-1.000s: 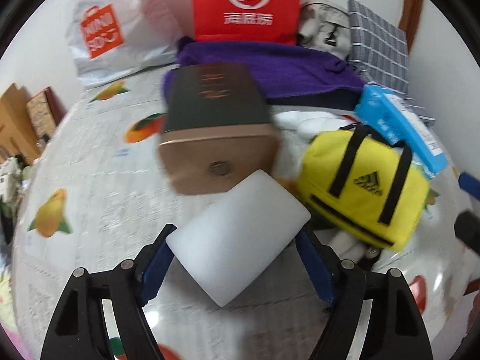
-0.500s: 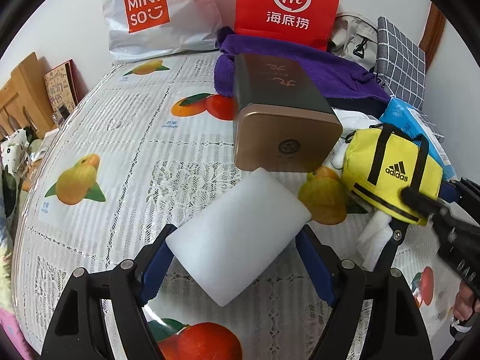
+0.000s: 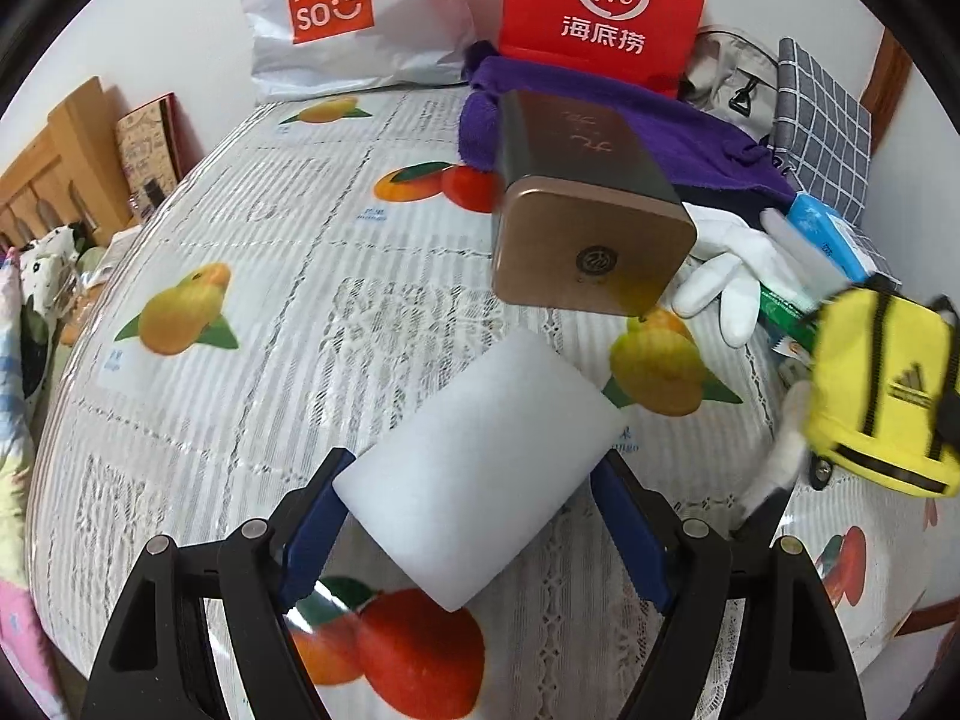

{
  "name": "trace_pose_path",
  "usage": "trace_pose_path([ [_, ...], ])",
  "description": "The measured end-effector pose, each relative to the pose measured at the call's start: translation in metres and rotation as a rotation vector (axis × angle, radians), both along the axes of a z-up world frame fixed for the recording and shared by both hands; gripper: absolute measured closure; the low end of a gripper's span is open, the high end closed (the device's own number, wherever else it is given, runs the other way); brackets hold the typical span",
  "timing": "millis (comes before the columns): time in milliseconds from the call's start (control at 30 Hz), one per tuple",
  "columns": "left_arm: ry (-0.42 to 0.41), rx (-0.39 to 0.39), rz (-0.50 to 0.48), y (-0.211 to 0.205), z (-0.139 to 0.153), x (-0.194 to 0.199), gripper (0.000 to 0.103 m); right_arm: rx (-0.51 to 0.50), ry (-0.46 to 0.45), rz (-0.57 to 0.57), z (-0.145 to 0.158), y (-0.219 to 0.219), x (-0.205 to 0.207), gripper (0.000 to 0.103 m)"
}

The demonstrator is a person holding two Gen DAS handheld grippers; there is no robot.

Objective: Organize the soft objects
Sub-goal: 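Lift the sponge with the left tool while the right tool lifts the yellow bag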

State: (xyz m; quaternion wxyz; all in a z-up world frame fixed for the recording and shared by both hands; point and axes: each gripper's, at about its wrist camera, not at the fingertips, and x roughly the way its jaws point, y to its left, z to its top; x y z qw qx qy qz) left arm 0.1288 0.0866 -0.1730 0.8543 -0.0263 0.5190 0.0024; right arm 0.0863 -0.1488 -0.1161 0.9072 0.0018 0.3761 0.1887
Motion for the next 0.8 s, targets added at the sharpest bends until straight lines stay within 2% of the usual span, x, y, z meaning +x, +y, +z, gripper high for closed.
trace_pose_path([
  [133, 0.01, 0.015, 0.009, -0.004, 0.001, -0.004, 0.025, 0.026, -0.022, -0.028, 0.011, -0.025, -0.021, 0.087],
  [233, 0.028, 0.025, 0.016, -0.005, -0.002, -0.006, 0.029, 0.027, -0.014, -0.067, 0.01, -0.05, -0.034, 0.088],
  [367, 0.022, 0.045, 0.014, -0.009, -0.003, -0.007, 0.032, -0.001, 0.027, -0.153, -0.007, -0.088, -0.044, 0.088],
  [500, 0.018, 0.047, 0.018, -0.012, -0.003, -0.007, 0.036, 0.017, 0.123, -0.266, -0.037, -0.13, -0.049, 0.088],
  [567, 0.016, 0.052, 0.017, -0.014, -0.003, -0.006, 0.037, 0.032, 0.173, -0.27, -0.049, -0.142, -0.052, 0.086],
  [667, 0.013, 0.049, 0.022, -0.013, -0.003, -0.006, 0.037, 0.02, 0.231, -0.245, -0.064, -0.149, -0.055, 0.069],
  [733, 0.011, 0.045, 0.023, -0.013, -0.003, -0.006, 0.038, -0.04, 0.236, -0.231, -0.07, -0.149, -0.056, 0.046],
  [800, 0.01, 0.041, 0.02, -0.012, -0.003, -0.005, 0.038, -0.1, 0.205, -0.239, -0.071, -0.149, -0.058, 0.033],
])
